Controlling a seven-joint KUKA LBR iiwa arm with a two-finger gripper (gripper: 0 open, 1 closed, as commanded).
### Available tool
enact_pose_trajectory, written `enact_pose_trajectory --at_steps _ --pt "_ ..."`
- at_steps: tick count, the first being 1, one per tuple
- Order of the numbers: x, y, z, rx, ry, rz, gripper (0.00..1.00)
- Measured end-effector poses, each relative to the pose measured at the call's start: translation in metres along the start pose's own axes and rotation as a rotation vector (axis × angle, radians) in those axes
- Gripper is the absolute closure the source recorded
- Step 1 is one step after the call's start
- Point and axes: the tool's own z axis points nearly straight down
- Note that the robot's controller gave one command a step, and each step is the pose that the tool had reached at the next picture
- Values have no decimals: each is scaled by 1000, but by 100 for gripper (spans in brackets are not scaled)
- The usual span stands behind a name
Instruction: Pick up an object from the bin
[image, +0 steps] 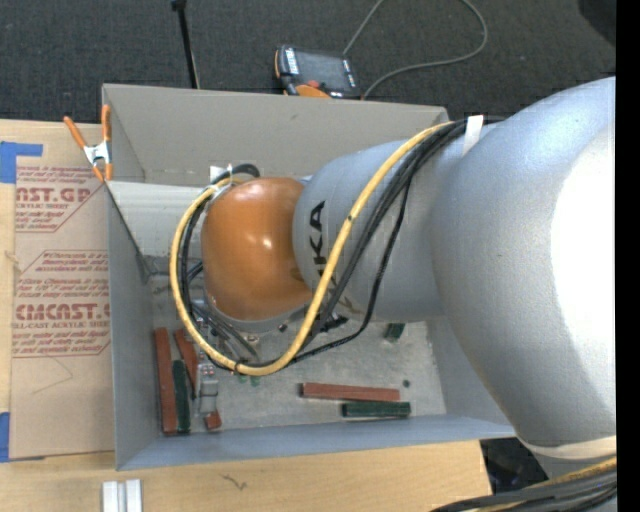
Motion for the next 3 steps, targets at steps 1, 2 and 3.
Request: enact_pose_trajectory --at_steps 1,2,3 --pt "-40 -16 79 -1 -6 -108 0" --pt "-48 -87 77 2 -7 -328 0" --pt "-10 -171 -34 3 -13 -312 0"
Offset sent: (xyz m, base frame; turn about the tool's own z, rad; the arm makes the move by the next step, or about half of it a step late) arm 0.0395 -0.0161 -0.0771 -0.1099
